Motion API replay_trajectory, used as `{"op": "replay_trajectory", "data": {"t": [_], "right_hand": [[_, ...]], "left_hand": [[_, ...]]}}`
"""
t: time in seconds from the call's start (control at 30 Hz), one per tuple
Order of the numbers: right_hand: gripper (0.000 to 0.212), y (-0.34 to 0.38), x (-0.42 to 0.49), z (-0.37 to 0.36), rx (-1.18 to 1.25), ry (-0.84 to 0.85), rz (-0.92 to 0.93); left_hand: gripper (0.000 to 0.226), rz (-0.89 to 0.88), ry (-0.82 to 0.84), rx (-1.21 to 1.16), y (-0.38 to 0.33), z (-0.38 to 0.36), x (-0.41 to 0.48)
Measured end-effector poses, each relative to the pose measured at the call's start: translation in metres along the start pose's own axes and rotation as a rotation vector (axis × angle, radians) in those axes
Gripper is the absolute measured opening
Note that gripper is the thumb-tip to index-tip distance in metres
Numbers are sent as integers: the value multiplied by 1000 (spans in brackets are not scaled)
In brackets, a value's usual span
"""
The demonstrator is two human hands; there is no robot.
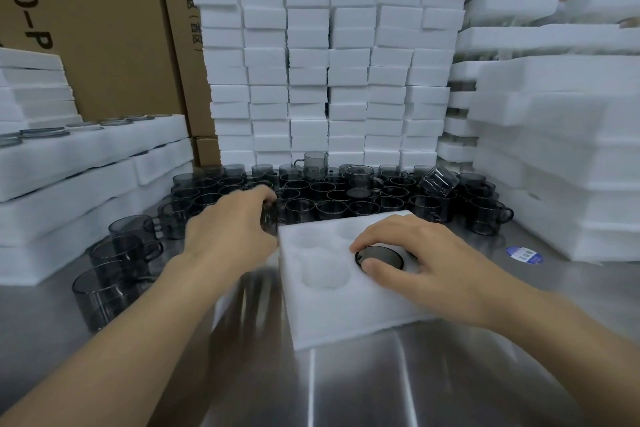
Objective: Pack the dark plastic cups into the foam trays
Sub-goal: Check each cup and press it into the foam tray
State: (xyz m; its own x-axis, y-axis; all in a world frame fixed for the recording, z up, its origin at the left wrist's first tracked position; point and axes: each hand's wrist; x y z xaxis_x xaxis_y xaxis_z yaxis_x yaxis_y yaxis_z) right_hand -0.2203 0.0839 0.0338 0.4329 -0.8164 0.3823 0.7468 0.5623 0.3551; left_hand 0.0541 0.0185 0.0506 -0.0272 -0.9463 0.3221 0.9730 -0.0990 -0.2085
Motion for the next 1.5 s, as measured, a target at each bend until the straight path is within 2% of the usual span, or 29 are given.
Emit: {"op": "replay_trajectory", "data": {"t": [0.1,0.2,0.27,0.47,0.6,0.73,0.8,0.9,0.97,1.1,1.3,1.5], "right_hand": [[37,1,0,1,-20,2,-5],[37,2,0,1,-48,-7,0],[44,1,-2,-2,-71,-59,-5],[60,4,-2,-6,86,-344,5],[66,4,-1,-12,112,-440,92],[70,4,2,-12,187,-566,138],[71,4,3,-7,205,-570,150],[41,2,4,0,152,-570,140],[26,2,5,2,199,-611,112],[10,3,5,0,261,-655,103],[14,7,4,-2,300,-654,137],[47,5,5,-3,221,-679,202]], "left_hand": [[62,-45,-282,-103,-8,6,-2],[67,-116,-415,-408,-23,8,-9],[69,-217,-440,-515,-38,7,-19],[69,-571,-422,-452,-67,-7,-47],[70,-606,-420,-576,-66,-2,-46],[74,-681,-417,-563,-66,0,-44],[78,-697,-392,-588,-66,-2,-42],[80,-678,-379,-676,-66,-7,-42],[79,-633,-394,-741,-67,-10,-42],[79,-555,-411,-788,-66,-12,-40],[62,-546,-491,-805,-67,-9,-41],[65,-537,-540,-840,-68,-4,-44]]}}
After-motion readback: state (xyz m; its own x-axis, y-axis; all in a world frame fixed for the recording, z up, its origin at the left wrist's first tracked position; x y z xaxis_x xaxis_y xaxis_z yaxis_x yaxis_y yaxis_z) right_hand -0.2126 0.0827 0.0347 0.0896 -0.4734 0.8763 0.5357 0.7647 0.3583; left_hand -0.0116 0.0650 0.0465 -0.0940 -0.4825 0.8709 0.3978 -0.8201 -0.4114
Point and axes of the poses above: each hand's wrist, its own x-axis towards the middle knuckle, its own z-axis out of the back of the hand, y = z × x, and after that the axes turned 2 degrees about y, right-handed
